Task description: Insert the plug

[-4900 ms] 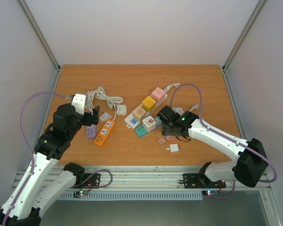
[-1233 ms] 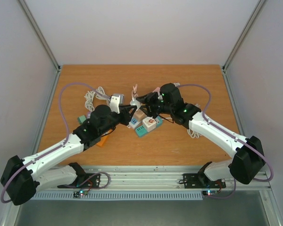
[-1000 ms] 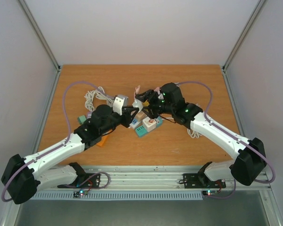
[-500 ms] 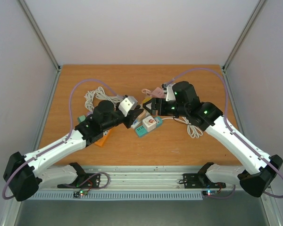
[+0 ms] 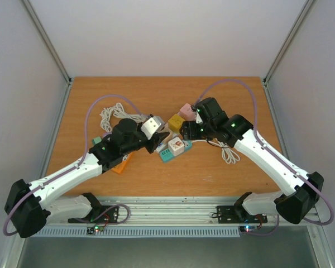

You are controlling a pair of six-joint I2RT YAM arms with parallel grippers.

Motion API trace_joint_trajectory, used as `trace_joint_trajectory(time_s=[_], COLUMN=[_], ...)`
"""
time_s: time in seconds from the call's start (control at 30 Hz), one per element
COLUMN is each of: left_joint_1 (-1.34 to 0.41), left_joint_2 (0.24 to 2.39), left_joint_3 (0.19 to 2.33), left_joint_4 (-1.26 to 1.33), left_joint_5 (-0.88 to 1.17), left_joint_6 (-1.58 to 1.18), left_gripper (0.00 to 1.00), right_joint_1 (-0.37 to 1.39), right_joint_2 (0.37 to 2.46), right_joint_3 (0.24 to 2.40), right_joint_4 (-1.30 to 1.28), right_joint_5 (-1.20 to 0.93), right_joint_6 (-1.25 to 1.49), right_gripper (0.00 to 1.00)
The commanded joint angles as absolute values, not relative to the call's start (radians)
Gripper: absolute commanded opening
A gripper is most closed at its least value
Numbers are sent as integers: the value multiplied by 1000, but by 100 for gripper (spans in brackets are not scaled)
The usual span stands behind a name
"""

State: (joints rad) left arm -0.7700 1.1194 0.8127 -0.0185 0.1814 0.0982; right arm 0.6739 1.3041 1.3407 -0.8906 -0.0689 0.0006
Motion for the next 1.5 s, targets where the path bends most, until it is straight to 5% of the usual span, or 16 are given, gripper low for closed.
trace_joint_trajectory(time_s=[0.0,0.17,0.6,1.07,1.47], left_joint_1=[-773,-774,-769,-766,-766], left_joint_2=[1126,1137,1102,1103,1080], left_joint_3=[795,794,740,735,737], left_joint_4=[33,48,74,86,76], left_joint_5=[119,90,108,121,95], left_joint_6=[32,-59,-145,-159,-188], left_gripper=[37,49,51,53,58], right_joint_1=[605,555,425,407,400], right_joint_2=[1284,1394,1836,1978,1929], right_joint_3=[1245,1230,1366,1381,1325], right_joint_4=[-888,-843,-663,-591,-518], right_joint_5=[88,158,24,44,26], right_joint_6=[133,143,-54,-146,-119], right_gripper=[75,73,46,36,4])
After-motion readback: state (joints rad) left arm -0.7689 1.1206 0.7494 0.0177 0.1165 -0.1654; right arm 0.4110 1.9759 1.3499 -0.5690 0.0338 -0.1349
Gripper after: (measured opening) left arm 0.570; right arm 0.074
